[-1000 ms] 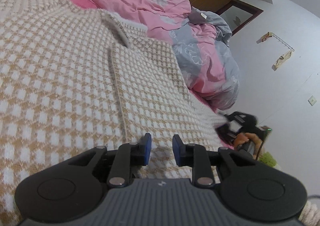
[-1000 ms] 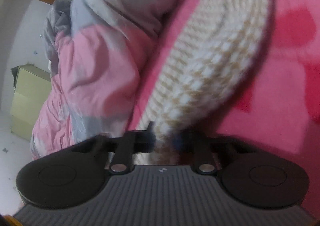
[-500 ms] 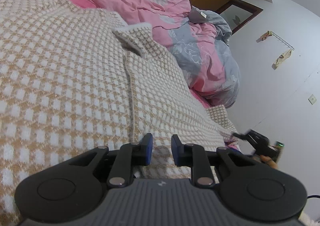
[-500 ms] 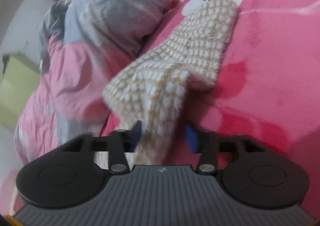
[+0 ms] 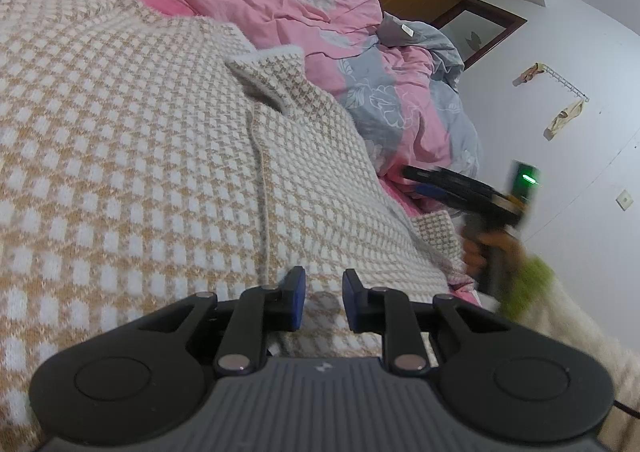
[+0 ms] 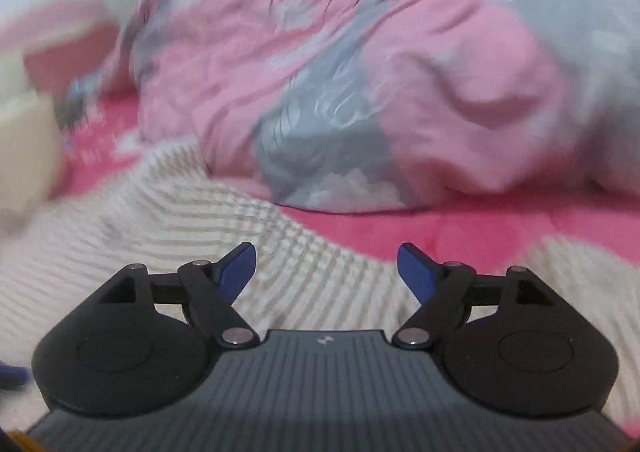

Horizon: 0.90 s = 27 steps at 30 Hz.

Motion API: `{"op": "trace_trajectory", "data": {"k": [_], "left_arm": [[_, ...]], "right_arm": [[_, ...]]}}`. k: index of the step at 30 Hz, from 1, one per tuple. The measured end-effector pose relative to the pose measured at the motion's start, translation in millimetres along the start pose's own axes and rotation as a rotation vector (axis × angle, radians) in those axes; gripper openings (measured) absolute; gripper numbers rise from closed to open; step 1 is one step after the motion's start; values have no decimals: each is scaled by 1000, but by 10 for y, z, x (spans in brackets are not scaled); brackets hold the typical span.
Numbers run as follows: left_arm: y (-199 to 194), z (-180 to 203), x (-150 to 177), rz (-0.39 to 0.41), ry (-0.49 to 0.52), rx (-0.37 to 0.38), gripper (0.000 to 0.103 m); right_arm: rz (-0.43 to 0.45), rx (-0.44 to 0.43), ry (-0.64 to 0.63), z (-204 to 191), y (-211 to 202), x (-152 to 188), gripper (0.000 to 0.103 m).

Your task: Fold clothes

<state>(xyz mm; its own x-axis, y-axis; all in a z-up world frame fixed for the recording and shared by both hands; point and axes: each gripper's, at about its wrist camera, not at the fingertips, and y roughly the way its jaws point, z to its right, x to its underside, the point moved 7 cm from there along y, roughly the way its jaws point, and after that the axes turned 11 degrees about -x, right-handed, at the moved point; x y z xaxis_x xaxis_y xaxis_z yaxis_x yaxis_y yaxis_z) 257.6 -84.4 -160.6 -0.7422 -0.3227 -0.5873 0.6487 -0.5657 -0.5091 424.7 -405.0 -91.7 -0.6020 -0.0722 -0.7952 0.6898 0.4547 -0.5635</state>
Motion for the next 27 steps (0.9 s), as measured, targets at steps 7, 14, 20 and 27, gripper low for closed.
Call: {"op": "trace_trajectory", "data": {"k": [7,14,20,27], "left_arm": [[8,-10,1,-1,-4,4,22],[9,-21,11,-2,-7,7,22],[10,-16,12,-1,-6,5,22],[14,-4,10,0,3,-4,21]], "right_arm": [[-170,-146,-118,84,837,-82,86],[-198,-154,-135,59,989,-42,99],[-192,-129,-220,-251,871,-9,23],[-88,132,-395,-494,608,-87,14]]}}
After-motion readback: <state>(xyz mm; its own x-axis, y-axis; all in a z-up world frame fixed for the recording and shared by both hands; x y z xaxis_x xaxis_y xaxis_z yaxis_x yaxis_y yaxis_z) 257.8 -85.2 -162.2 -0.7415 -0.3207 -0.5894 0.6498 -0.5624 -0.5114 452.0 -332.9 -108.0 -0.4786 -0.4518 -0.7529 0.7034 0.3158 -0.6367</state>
